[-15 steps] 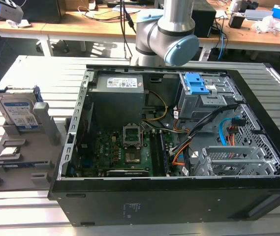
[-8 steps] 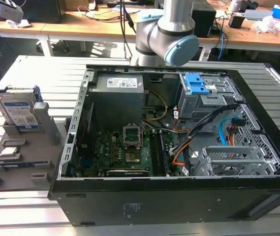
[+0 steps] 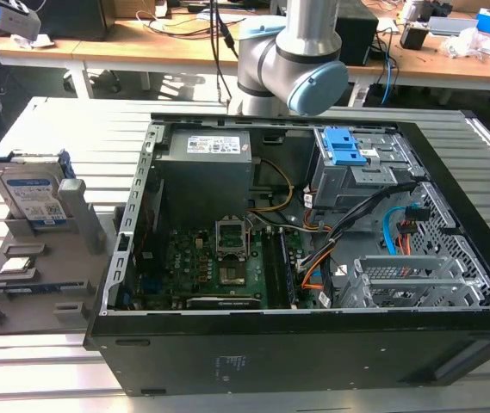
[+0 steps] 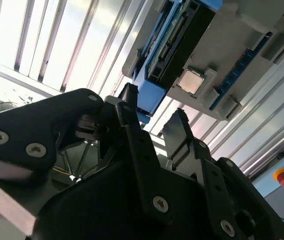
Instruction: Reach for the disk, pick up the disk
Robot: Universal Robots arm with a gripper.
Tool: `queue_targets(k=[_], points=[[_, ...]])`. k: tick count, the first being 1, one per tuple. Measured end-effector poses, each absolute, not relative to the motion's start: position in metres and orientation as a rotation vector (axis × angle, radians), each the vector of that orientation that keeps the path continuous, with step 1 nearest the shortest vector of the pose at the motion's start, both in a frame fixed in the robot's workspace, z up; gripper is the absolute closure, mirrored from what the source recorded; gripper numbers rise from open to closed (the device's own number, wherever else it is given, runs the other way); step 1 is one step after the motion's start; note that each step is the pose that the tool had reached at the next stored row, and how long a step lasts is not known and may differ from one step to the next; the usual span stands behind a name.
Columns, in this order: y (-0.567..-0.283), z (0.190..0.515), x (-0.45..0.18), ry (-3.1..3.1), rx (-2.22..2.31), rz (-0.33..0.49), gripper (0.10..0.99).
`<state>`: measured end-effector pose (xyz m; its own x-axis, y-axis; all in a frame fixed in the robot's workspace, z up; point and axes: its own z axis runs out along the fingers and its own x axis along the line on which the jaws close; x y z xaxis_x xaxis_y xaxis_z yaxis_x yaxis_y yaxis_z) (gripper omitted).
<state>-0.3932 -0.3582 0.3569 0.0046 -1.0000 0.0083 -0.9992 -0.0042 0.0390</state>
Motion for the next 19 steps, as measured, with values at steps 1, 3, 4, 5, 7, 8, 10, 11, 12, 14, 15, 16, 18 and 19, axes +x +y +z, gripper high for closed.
queue_targets(k=[1,3,4,5,7,8,10,11,12,14,15,16,18,19], points=[[-0.358,0.356,-0.393,-2.172,2.222,-0.033,0.604],[-0.358,0.355,-0.393,-2.129,2.262,-0.032,0.604],[-0.358,0.353,-0.393,-2.113,2.276,-0.030,0.604],[-0.358,0.350,-0.393,-2.111,2.277,-0.029,0.604],[-0.358,0.347,-0.393,-2.110,2.277,-0.028,0.604],[-0.358,0.345,-0.393,-2.110,2.277,-0.028,0.604],[-0.358,0.340,-0.393,-2.110,2.276,-0.028,0.604],[-0.358,0.338,-0.392,-2.110,2.276,-0.028,0.604],[-0.358,0.336,-0.392,-2.110,2.276,-0.028,0.604],[-0.358,0.331,-0.392,-2.110,2.276,-0.028,0.604],[-0.358,0.329,-0.392,-2.110,2.276,-0.028,0.604],[-0.358,0.327,-0.391,-2.110,2.276,-0.028,0.604],[-0.358,0.322,-0.391,-2.110,2.276,-0.028,0.604],[-0.358,0.319,-0.390,-2.110,2.276,-0.028,0.604]])
